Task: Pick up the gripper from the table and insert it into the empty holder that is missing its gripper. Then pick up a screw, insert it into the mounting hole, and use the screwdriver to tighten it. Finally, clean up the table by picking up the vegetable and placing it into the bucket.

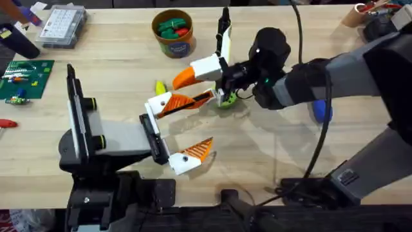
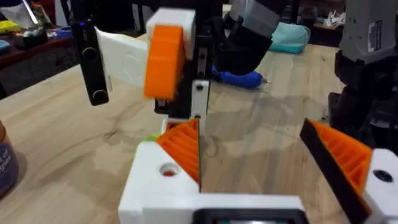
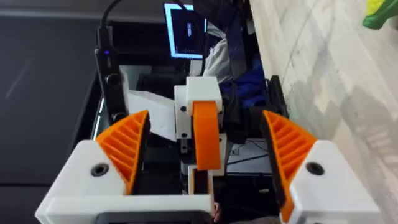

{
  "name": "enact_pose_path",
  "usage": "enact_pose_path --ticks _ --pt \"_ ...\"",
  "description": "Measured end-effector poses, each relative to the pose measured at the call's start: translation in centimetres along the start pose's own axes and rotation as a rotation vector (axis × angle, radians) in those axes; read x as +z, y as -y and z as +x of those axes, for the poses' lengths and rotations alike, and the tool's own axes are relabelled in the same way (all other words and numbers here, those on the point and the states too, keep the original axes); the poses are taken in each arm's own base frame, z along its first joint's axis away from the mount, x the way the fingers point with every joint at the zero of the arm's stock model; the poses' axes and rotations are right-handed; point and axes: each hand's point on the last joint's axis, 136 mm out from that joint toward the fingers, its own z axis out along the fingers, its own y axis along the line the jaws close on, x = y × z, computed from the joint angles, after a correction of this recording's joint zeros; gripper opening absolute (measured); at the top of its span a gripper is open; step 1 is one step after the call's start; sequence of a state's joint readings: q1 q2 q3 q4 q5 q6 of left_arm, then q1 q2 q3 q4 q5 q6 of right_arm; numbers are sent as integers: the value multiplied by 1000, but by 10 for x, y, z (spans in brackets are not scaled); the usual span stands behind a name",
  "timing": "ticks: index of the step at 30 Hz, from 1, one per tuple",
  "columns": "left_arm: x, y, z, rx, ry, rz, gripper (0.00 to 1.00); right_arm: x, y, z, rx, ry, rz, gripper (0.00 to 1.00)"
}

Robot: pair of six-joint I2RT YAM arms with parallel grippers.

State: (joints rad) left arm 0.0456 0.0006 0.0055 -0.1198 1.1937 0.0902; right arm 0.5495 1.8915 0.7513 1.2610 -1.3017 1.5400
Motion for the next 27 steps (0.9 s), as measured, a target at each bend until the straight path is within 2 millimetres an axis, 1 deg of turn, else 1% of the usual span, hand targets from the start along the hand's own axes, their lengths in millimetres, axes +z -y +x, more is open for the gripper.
enact_pose_path --ticks 11,16,19,21,23,27 --pt "0 0 0 0 0 0 986 0 1 -1 5 4 1 997" --pt "0 0 0 0 0 1 986 0 9 -3 83 22 19 996" --pt "0 0 0 0 0 1 986 -4 7 -7 48 40 16 996" --pt "0 0 0 0 0 1 986 -10 6 -12 25 62 14 996" --pt "0 0 0 0 0 1 986 -20 6 -21 12 100 15 996" --pt "0 0 0 0 0 1 986 -49 8 -43 -31 207 28 997"
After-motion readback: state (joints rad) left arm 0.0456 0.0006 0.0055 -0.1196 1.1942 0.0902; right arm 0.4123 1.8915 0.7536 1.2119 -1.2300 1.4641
